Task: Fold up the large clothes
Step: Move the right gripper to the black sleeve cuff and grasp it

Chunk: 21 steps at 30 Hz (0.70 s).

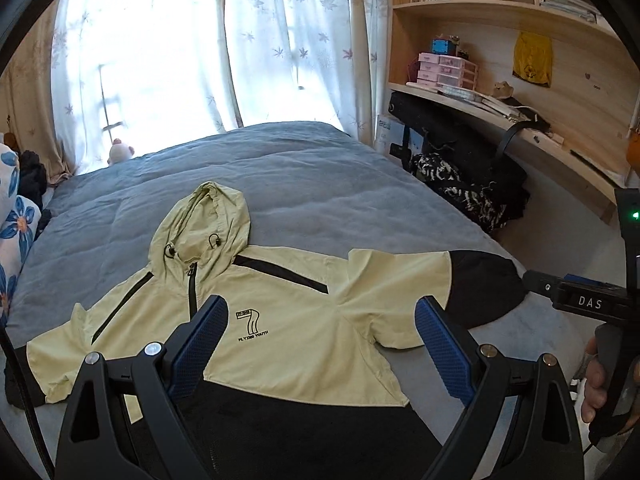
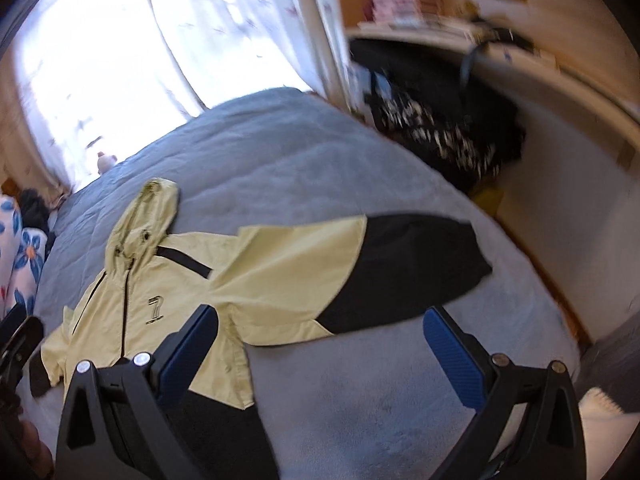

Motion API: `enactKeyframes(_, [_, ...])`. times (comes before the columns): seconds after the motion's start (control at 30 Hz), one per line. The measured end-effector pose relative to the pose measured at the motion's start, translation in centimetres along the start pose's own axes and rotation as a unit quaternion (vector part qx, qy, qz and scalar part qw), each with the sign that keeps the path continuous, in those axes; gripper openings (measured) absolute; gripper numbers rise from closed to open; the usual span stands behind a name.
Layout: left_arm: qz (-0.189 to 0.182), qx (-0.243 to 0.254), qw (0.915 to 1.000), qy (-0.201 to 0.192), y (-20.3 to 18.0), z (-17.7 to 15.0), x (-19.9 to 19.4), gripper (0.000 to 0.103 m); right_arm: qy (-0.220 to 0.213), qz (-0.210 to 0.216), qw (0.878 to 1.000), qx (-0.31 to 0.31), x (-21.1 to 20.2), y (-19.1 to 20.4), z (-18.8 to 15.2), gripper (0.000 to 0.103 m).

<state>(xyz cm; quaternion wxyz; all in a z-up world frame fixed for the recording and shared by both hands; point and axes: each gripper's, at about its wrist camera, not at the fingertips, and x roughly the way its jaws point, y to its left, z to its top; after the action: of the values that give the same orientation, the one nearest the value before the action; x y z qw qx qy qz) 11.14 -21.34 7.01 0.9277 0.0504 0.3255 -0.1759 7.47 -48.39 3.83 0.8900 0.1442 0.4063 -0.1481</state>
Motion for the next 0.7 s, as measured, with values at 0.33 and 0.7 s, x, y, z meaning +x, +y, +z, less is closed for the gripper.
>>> enactKeyframes(0.33, [0.023,-0.012,0.9963,0.082,-1.8,-0.5,8.5,0.095,0.109,-0.055,0.984,0.128,9.9,-9.8,-0.3,0.086])
enactKeyframes(0.7, [0.077,-0.013,0.9941,0.076,-5.2,-1.1,16.8,0.095,0.128,-0.031,0.952,0.277,14.2,-17.4,-1.4,0.085])
